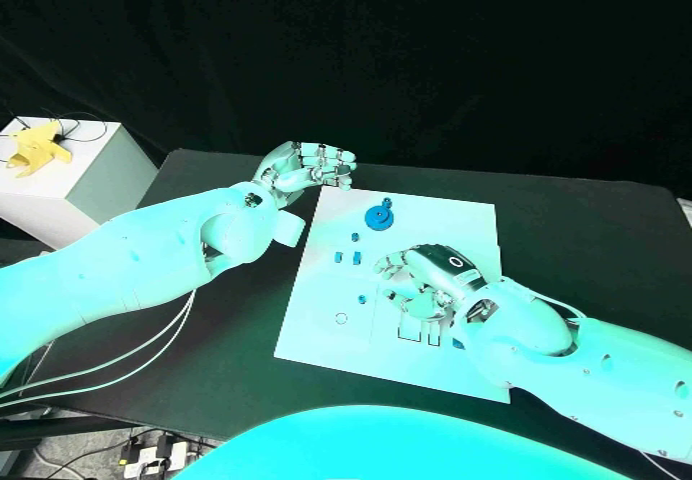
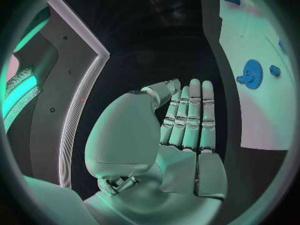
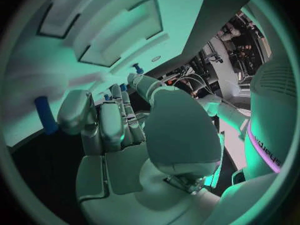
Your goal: Assemble the parts on the task board
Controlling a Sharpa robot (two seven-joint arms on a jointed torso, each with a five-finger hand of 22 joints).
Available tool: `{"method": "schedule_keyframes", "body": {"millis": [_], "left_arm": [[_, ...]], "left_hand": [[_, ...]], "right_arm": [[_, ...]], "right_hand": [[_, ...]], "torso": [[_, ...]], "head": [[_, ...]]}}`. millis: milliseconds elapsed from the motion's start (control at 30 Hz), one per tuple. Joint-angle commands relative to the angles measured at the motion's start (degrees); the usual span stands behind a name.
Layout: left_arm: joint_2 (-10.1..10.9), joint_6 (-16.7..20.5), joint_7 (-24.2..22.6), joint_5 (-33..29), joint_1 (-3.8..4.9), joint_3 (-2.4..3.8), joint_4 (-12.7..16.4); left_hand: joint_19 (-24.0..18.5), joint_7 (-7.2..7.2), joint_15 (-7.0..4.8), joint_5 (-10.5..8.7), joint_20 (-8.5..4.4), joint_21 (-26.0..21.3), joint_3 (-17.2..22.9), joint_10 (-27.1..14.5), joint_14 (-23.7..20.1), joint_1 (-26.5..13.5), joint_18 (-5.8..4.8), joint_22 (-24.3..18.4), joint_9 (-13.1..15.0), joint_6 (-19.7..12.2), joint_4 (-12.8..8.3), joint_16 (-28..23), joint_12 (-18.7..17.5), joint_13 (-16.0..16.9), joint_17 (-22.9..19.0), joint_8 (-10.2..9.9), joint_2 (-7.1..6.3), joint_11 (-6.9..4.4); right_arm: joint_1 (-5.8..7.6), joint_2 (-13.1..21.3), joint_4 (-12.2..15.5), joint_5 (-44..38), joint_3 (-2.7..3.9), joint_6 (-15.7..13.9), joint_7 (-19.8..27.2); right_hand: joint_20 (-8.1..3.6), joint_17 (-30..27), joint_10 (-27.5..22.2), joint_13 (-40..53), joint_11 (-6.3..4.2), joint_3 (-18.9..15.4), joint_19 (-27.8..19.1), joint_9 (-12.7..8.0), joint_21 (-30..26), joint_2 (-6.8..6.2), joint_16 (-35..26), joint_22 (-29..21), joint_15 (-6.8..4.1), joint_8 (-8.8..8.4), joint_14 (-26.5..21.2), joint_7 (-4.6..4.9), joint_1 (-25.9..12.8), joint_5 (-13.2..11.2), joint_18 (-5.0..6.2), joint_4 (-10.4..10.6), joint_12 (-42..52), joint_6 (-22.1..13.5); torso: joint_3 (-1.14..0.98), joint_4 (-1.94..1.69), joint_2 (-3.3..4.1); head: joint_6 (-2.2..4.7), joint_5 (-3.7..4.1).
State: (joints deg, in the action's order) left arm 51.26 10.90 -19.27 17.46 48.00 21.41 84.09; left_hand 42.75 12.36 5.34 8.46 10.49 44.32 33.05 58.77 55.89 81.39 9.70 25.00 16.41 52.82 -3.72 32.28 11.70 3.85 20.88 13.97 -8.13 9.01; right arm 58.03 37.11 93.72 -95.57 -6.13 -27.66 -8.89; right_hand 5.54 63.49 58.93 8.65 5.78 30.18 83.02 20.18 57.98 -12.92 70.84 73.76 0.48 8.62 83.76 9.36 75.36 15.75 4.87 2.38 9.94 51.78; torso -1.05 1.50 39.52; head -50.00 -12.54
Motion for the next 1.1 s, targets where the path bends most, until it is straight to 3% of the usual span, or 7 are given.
{"method": "schedule_keyframes", "body": {"millis": [33, 100, 133, 167, 433, 633, 1100], "left_arm": [[-0.1, -1.0, -0.7, -0.5, 0.0, 0.03, -0.2], [-0.1, -1.0, -0.7, -0.5, 0.0, 0.03, -0.4], [-0.1, -1.0, -0.7, -0.5, -0.01, 0.03, -0.5], [-0.2, -1.0, -0.7, -0.5, -0.01, 0.03, -0.6], [-0.4, -1.1, -0.7, -0.5, -0.01, 0.02, -1.0], [-0.7, -1.3, -0.7, -0.5, -0.01, 0.02, -1.1], [-0.6, -1.4, -0.6, -0.5, -0.01, 0.02, -1.2]], "left_hand": [[-0.2, 0.15, 0.02, -0.03, 0.06, 0.3, 0.0, -0.2, -0.1, -0.5, 0.34, 0.1, -0.1, -0.2, -0.3, 0.2, 0.4, 0.1, 0.1, 0.0, 0.14, 0.06], [-0.2, 0.16, 0.03, -0.03, 0.08, 0.4, 0.0, -0.2, -0.1, -0.6, 0.35, 0.1, -0.1, -0.2, -0.2, 0.2, 0.4, 0.1, 0.1, 0.0, 0.17, 0.07], [-0.2, 0.16, 0.03, -0.03, 0.08, 0.4, 0.0, -0.2, -0.1, -0.6, 0.35, 0.1, -0.1, -0.2, -0.2, 0.2, 0.4, 0.1, 0.1, 0.0, 0.17, 0.07], [-0.2, 0.16, 0.03, -0.03, 0.08, 0.4, 0.0, -0.2, -0.1, -0.6, 0.35, 0.1, -0.1, -0.2, -0.2, 0.2, 0.4, 0.1, 0.1, 0.0, 0.17, 0.07], [-0.2, 0.16, 0.04, -0.03, 0.11, 0.4, 0.0, -0.2, -0.1, -0.7, 0.37, 0.1, -0.1, -0.2, -0.2, 0.3, 0.5, 0.1, 0.1, 0.0, 0.24, 0.07], [-0.2, 0.16, 0.05, -0.04, 0.15, 0.4, 0.0, -0.2, 0.0, -0.9, 0.38, 0.1, -0.1, -0.2, -0.1, 0.3, 0.6, 0.1, 0.1, 0.0, 0.33, 0.07], [-0.2, 0.15, 0.06, -0.03, 0.18, 0.3, 0.0, -0.2, -0.1, -1.0, 0.4, 0.1, -0.1, -0.2, 0.0, 0.3, 0.6, 0.1, 0.2, 0.0, 0.36, 0.06]], "right_arm": [[1.59, 1.8, 0.4, 9.8, 0.24, -0.1, 6.1], [3.17, 3.1, 0.6, 13.1, 0.36, 0.7, 7.2], [3.88, 3.5, 0.6, 14.2, 0.39, 1.2, 7.5], [4.77, 4.1, 0.6, 15.1, 0.42, 1.8, 7.8], [9.68, 8.0, 0.2, 13.1, 0.51, 7.7, 7.1], [10.52, 8.8, -1.1, 8.1, 0.3, 10.1, 6.7], [10.06, 8.5, -2.1, 1.5, -0.09, 15.3, 4.1]], "right_hand": [[0.22, 0.6, 1.3, -0.1, 0.17, 1.0, 0.7, -0.1, 1.1, -0.28, 0.7, 0.6, 0.11, -0.16, 0.6, 0.55, 0.2, -0.2, 0.45, 0.1, 0.9, 0.5], [0.08, 2.9, 3.6, 0.1, -0.26, 1.7, 1.6, 0.1, 4.4, -0.21, 2.7, 2.3, -0.21, 0.05, 1.5, 0.34, -0.2, -2.7, -0.04, 0.5, 2.4, 1.4], [-0.01, 3.3, 4.7, 0.2, -0.55, 1.7, 1.9, 0.1, 5.5, 0.05, 3.1, 3.0, -0.32, 0.07, 1.6, 0.11, -0.8, -7.0, -0.22, 1.1, 3.0, 1.6], [-0.09, 3.5, 5.1, 0.2, -0.58, 1.7, 2.0, 0.1, 6.1, 0.02, 3.4, 3.3, -0.38, 0.0, 1.7, 0.15, -1.0, -9.2, -0.31, 1.5, 3.2, 1.8], [-0.19, 3.7, 3.9, -0.1, -0.79, 0.3, 1.9, 0.1, 6.0, -1.95, 3.8, 3.4, -0.51, -0.37, 1.6, -0.48, -1.6, -7.2, -0.28, 1.8, 2.7, 1.6], [-0.48, 4.4, 3.0, -0.3, -1.18, -0.7, 2.4, 0.1, 7.0, -1.82, 4.5, 4.0, -0.86, -0.36, 1.9, -0.87, -1.6, -8.2, -0.42, 2.4, 2.4, 1.7], [-0.56, 4.2, 1.3, -0.6, -1.18, -2.5, 2.3, 0.2, 6.6, -1.95, 4.6, 3.9, -0.87, -0.46, 1.8, -1.26, -1.0, -8.3, -0.37, 2.7, 1.8, 1.5]], "torso": [[0.0, 0.06, -0.03], [-0.01, 0.1, -0.06], [-0.02, 0.12, -0.09], [0.0, 0.07, -0.08], [-0.02, 0.0, 0.02], [-0.02, 0.02, 0.14], [0.09, -0.06, 0.11]], "head": [[0.0, 0.56], [0.0, 0.73], [0.0, 0.82], [0.0, 1.04], [0.0, 1.73], [0.21, 1.67], [0.0, 2.1]]}}
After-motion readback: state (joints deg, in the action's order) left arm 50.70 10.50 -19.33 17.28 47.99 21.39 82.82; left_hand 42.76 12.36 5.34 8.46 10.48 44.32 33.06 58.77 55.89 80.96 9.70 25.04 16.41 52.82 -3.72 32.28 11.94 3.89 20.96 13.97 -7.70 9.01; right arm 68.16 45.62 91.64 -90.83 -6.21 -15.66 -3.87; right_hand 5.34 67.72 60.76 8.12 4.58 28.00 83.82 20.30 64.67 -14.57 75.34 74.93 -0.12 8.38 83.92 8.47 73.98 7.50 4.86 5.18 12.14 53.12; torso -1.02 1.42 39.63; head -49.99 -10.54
